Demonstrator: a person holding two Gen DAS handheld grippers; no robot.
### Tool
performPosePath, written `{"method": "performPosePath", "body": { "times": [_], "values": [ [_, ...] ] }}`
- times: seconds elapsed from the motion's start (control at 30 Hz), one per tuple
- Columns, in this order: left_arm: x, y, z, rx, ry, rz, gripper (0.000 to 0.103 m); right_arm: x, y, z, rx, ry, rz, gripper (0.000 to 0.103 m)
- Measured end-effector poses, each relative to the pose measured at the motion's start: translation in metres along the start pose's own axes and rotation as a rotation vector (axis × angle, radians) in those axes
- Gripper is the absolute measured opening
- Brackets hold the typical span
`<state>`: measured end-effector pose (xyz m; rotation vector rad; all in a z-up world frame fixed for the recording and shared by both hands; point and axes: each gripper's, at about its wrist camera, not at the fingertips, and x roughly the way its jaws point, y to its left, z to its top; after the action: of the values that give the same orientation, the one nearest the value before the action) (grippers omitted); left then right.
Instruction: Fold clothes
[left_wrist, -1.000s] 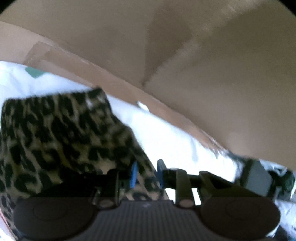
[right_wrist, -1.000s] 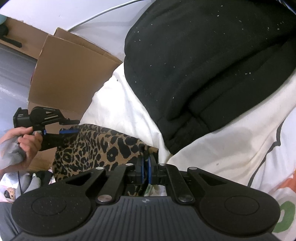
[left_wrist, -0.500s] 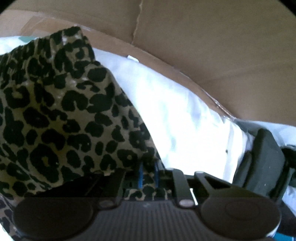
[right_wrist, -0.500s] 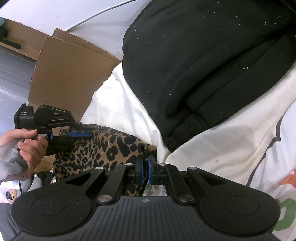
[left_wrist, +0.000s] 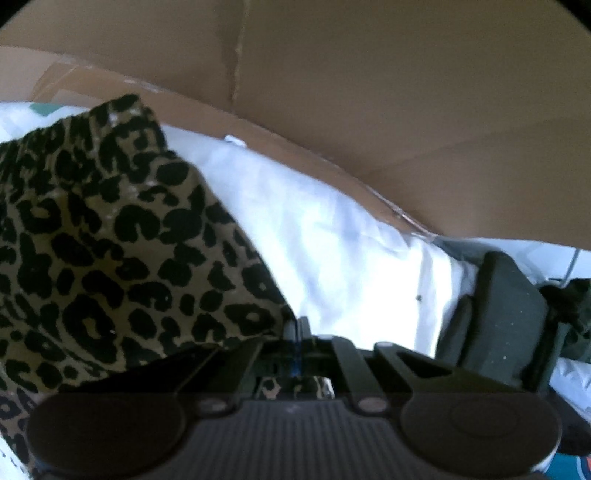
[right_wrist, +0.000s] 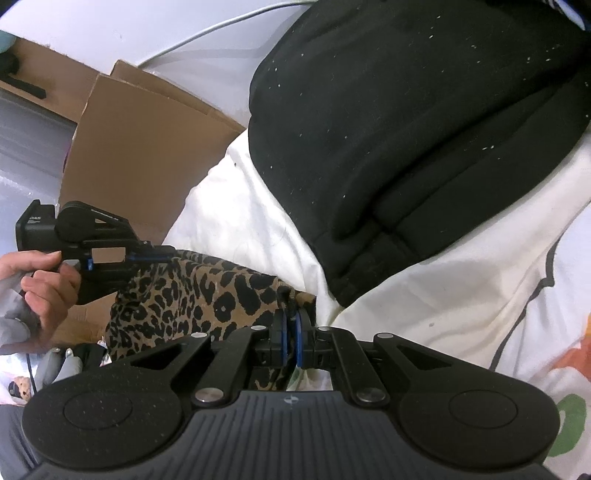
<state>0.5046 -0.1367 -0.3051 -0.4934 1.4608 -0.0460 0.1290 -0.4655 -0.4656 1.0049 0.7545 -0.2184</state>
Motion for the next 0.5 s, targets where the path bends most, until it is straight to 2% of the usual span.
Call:
{"method": "performPosePath", "body": {
  "times": [0.3, 0.4, 0.5],
  "values": [
    [0.029, 0.013, 0.008, -0.032, 0.017, -0.040, 0.000, 0.000, -0.001, 0.002, -0.013, 0.008, -0.022, 0.002],
    [0.026, 0.012, 0.012, 0.031, 0.010, -0.075, 0.001, -0.001, 0.000, 0.003, -0.026, 0.014, -0.028, 0.003],
    [0.014, 0.005, 0.011, 0.143, -0.006, -0.112, 0.017, -0.006, 0.007, 0.005, -0.060, 0.008, -0.044, 0.004]
  ]
}}
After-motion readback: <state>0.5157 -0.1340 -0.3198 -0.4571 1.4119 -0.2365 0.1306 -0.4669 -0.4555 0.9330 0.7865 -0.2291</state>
